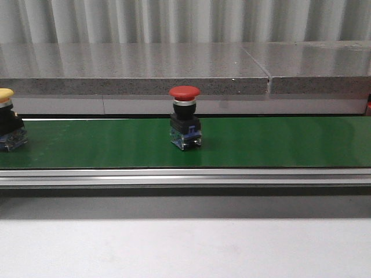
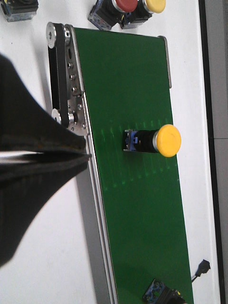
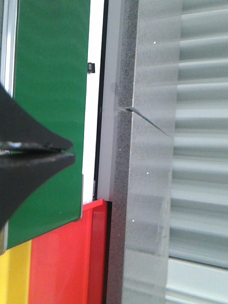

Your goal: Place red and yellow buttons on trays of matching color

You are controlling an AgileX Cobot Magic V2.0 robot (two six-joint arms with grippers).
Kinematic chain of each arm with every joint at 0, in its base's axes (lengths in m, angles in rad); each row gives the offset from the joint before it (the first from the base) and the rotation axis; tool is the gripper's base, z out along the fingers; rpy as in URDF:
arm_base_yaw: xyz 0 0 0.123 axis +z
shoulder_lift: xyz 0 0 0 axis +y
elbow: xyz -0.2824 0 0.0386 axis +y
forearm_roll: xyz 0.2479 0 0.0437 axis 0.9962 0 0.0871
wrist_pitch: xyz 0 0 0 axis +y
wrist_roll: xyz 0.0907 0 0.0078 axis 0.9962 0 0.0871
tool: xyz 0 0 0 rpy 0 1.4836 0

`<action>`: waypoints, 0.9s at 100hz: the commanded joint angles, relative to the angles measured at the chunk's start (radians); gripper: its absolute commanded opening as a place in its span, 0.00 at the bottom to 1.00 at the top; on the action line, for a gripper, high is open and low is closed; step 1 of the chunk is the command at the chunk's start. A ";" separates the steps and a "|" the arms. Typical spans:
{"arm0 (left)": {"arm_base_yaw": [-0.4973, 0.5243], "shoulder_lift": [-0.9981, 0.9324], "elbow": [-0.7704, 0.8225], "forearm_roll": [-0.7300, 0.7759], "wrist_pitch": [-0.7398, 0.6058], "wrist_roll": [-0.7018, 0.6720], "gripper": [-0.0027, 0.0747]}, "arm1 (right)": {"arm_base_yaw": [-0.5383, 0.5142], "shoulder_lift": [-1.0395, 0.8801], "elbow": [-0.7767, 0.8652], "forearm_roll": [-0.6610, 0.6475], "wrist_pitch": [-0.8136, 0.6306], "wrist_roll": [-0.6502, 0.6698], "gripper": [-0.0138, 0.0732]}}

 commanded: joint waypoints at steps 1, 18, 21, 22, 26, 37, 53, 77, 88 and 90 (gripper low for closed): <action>-0.009 -0.018 -0.023 -0.016 -0.055 0.001 0.01 | -0.001 0.038 -0.099 -0.007 0.026 -0.005 0.09; -0.009 -0.022 -0.023 -0.016 -0.060 0.001 0.01 | -0.001 0.178 -0.249 -0.007 0.181 -0.005 0.09; -0.009 -0.022 -0.023 -0.016 -0.060 0.001 0.01 | -0.001 0.202 -0.278 -0.007 0.212 -0.005 0.09; -0.009 -0.022 -0.023 -0.016 -0.060 0.001 0.01 | -0.001 0.208 -0.293 -0.007 0.220 -0.005 0.09; -0.009 -0.022 -0.023 -0.016 -0.060 0.001 0.01 | -0.001 0.247 -0.339 -0.007 0.267 -0.006 0.09; -0.009 -0.022 -0.023 -0.016 -0.060 0.001 0.01 | 0.000 0.364 -0.443 -0.007 0.350 -0.006 0.09; -0.009 -0.022 -0.023 -0.016 -0.060 0.001 0.01 | 0.028 0.502 -0.591 -0.007 0.408 -0.014 0.10; -0.009 -0.022 -0.023 -0.016 -0.060 0.001 0.01 | 0.129 0.724 -0.805 -0.005 0.563 -0.020 0.18; -0.009 -0.022 -0.023 -0.016 -0.060 0.001 0.01 | 0.177 0.821 -0.876 0.001 0.600 -0.020 0.32; -0.009 -0.022 -0.023 -0.016 -0.060 0.001 0.01 | 0.186 0.833 -0.887 0.003 0.606 -0.020 0.35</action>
